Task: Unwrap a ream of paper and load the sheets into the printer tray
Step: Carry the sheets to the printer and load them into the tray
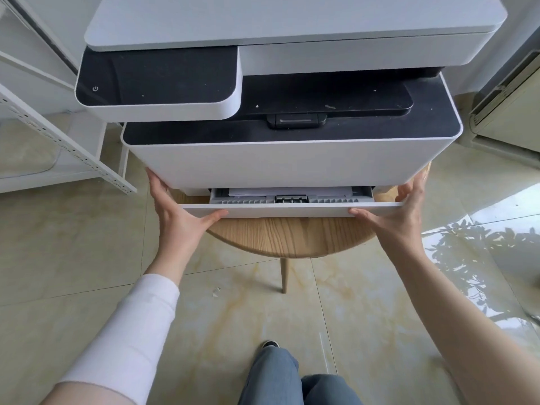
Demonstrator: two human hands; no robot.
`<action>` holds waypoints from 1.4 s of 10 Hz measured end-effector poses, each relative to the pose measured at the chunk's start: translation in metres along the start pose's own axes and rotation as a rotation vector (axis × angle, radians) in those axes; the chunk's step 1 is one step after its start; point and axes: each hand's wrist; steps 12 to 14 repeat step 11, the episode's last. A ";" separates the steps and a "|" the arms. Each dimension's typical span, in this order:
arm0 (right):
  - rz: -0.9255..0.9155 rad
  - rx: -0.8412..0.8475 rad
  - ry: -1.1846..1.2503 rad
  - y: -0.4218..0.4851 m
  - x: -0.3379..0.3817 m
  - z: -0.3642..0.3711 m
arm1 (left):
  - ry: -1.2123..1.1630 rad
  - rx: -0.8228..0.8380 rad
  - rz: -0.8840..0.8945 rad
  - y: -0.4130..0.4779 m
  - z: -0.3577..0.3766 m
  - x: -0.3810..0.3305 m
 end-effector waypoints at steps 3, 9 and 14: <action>-0.018 -0.023 0.001 0.009 -0.004 -0.003 | -0.051 -0.006 0.036 0.007 -0.007 0.012; 0.133 -0.174 0.150 0.022 0.003 0.021 | -0.078 -0.147 -0.164 0.026 0.004 0.015; 0.316 -0.142 0.201 -0.005 0.010 0.026 | -0.184 -0.045 -0.336 0.012 0.007 0.000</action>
Point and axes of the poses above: each hand's wrist, its own y-axis towards the middle knuckle, its own z-axis out of the palm, x = y × z, and after that the axes turned 10 degrees about z, right-handed
